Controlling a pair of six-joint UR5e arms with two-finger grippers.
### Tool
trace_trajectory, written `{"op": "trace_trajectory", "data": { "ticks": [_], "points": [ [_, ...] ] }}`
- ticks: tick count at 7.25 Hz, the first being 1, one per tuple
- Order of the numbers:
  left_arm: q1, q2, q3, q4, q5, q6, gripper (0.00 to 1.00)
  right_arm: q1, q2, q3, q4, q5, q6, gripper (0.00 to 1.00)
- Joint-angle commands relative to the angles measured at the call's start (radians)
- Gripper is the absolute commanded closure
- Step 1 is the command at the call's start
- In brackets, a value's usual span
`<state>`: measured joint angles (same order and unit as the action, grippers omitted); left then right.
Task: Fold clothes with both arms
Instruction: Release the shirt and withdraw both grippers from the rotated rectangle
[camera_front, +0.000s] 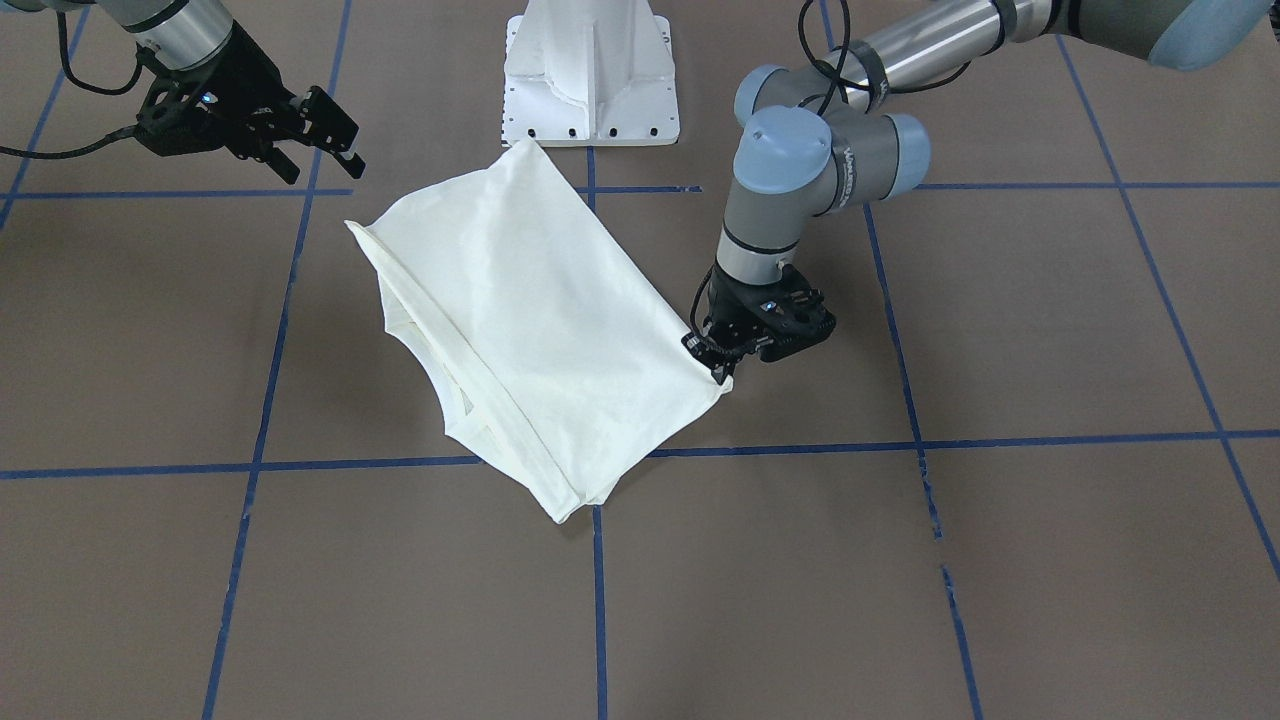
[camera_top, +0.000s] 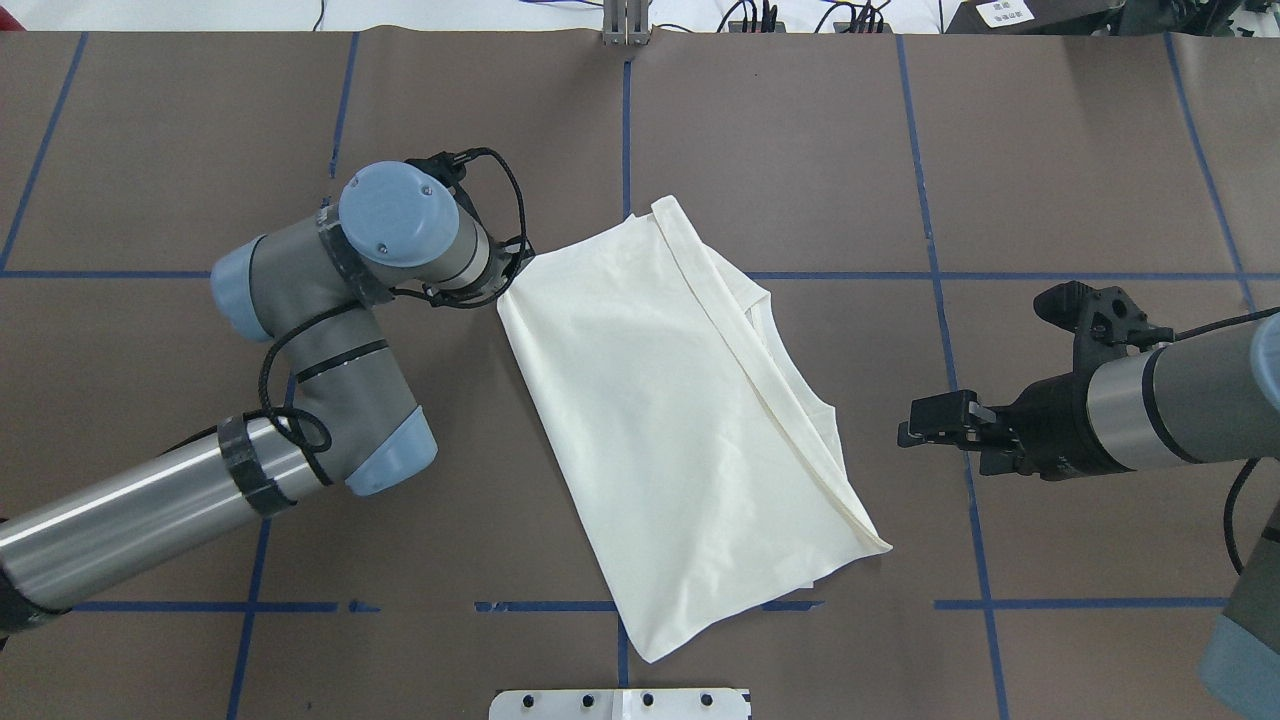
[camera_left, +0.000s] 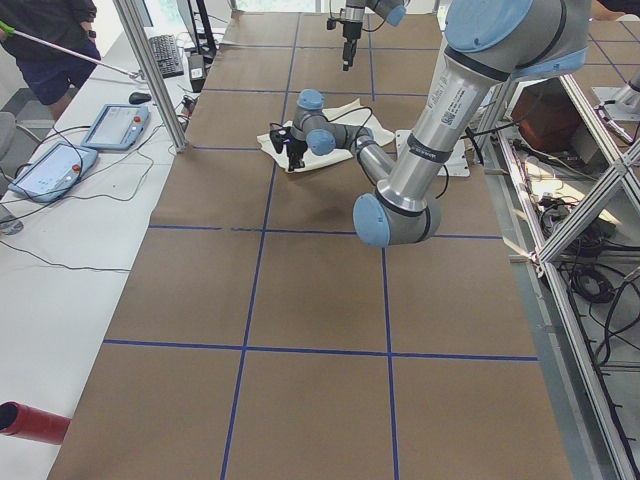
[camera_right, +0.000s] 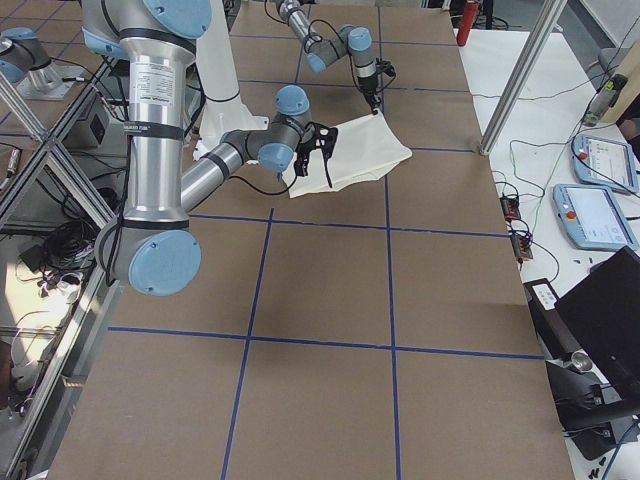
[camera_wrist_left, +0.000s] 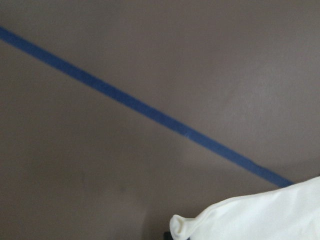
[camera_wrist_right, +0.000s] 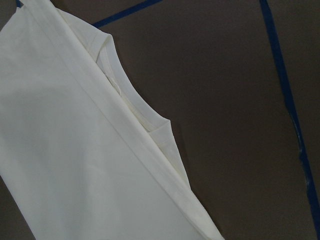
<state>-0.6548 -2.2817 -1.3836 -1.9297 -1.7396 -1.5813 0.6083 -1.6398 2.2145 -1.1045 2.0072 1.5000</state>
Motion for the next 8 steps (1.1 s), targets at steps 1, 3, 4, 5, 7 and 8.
{"op": "trace_trajectory", "data": {
  "ticks": [1, 3, 4, 5, 7, 8],
  "points": [
    [-0.069, -0.158, 0.253, -0.115, 0.000, 0.087, 1.00, 0.004, 0.001, -0.009, 0.000, -0.002, 0.000, 0.00],
    [-0.080, -0.215, 0.417, -0.281, 0.008, 0.121, 1.00, 0.005, 0.003, -0.027, 0.002, -0.005, 0.003, 0.00],
    [-0.083, -0.238, 0.476, -0.325, 0.011, 0.127, 1.00, 0.005, 0.003, -0.032, 0.002, -0.011, 0.003, 0.00],
    [-0.083, -0.252, 0.491, -0.353, 0.018, 0.126, 1.00, 0.005, 0.003, -0.032, 0.002, -0.012, 0.003, 0.00],
    [-0.083, -0.260, 0.515, -0.367, 0.041, 0.148, 1.00, 0.004, 0.015, -0.036, 0.002, -0.022, 0.003, 0.00],
    [-0.100, -0.254, 0.524, -0.365, 0.060, 0.156, 0.62, 0.004, 0.043, -0.059, 0.002, -0.025, 0.003, 0.00]
  ]
}}
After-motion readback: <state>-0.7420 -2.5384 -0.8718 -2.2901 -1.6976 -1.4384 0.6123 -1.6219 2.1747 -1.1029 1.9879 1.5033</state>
